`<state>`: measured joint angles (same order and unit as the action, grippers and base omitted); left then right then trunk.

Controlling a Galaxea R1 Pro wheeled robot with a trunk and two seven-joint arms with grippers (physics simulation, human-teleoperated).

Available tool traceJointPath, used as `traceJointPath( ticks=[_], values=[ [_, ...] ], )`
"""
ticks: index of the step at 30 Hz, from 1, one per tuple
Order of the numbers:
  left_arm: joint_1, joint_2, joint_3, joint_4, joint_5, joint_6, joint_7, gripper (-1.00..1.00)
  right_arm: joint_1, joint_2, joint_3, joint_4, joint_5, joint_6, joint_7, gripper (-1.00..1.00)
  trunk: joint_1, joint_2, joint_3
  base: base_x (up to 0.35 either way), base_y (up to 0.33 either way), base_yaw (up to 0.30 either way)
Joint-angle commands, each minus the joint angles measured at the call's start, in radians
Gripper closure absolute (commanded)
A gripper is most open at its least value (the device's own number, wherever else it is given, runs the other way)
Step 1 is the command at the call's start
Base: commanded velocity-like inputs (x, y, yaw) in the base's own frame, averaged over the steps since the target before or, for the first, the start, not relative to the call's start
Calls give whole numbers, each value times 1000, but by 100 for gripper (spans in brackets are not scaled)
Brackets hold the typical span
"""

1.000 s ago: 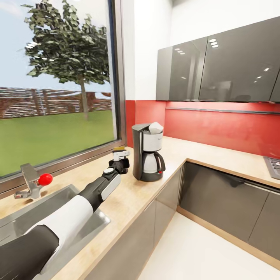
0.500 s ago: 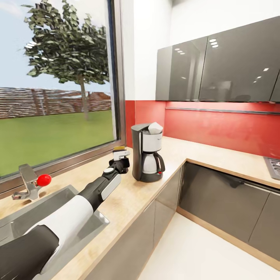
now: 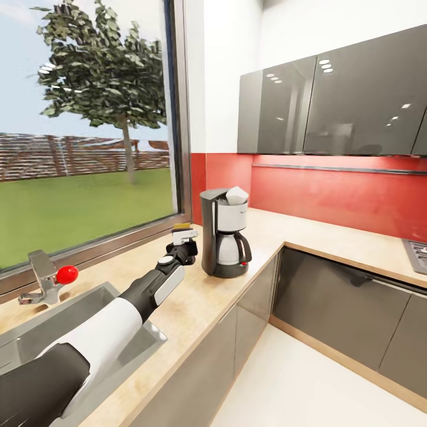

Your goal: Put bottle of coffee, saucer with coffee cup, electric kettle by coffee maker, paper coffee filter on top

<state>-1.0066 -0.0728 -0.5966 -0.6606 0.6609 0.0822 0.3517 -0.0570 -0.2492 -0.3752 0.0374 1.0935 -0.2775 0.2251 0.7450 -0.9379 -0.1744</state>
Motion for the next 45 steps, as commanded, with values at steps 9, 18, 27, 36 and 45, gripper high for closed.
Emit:
traceJointPath(
  ticks=[9,18,27,36,45],
  values=[
    [-1,1,-5,4,3,-2,8,100,-1,-1,-8,3,5,-3,2,-100,0,-1,-1,1,0,0],
    [-1,5,-8,39,3,-43,6,100,-1,-1,-8,3,5,-3,2,-100,0,-1,-1,0,0,0],
    [-1,5,-9,49,3,-54,6,100,-1,-1,-8,3,5,-3,2,-100,0,-1,-1,0,-64,0],
    [-1,5,-9,49,3,-55,6,100,-1,-1,-8,3,5,-4,2,-100,0,-1,-1,15,-37,0],
    [-1,5,-9,47,3,-54,7,100,-1,-1,-8,3,5,-5,2,-100,0,-1,-1,44,-48,0]
  ],
)
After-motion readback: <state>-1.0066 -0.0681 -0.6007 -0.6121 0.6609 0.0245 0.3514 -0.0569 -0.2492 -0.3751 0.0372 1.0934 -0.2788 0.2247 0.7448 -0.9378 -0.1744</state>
